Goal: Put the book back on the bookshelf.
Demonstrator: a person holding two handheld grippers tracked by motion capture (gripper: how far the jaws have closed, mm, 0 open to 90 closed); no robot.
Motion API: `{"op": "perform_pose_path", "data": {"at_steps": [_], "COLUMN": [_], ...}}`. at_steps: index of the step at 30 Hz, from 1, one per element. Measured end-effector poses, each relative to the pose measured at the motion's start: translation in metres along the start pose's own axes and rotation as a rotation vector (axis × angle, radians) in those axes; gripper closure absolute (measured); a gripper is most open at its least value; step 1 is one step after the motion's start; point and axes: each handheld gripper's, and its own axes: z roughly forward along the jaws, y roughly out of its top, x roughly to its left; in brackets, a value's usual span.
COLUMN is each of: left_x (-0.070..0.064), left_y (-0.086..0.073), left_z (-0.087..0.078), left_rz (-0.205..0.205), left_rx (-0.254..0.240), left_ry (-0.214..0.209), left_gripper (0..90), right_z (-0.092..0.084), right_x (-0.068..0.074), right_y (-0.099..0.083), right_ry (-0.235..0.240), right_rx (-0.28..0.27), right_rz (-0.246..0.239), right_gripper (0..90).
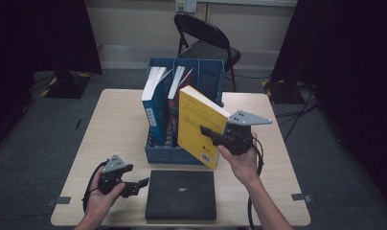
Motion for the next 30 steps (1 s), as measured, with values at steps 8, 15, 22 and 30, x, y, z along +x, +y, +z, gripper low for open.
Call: {"op": "perform_pose_path", "data": {"at_steps": [8, 15, 22, 30], "left_x": [0.001, 0.001, 0.002, 0.003], "left_y": [0.000, -0.001, -0.001, -0.001], "left_z": [0.000, 0.001, 0.000, -0.001], "left_rz": [-0.010, -0.005, -0.014, -0.012], "left_rx": [0.002, 0.010, 0.012, 0.008], "left_ry": [0.003, 0.014, 0.017, 0.019], "left_gripper": [15.7, 15.7, 15.7, 15.7], "right_z": [0.015, 0.030, 0.053, 0.069], "right_x": [-0.007, -0.008, -0.010, -0.013], "right_y": [0.009, 0.017, 0.023, 0.029], "right_ry": [-0.060, -0.121, -0.194, -0.241], "right_rx": [0.008, 0.023, 0.042, 0.038], "right_rz": [0.016, 0.028, 0.037, 0.052], "right_gripper": [76.2, 76.2, 76.2, 76.2]}}
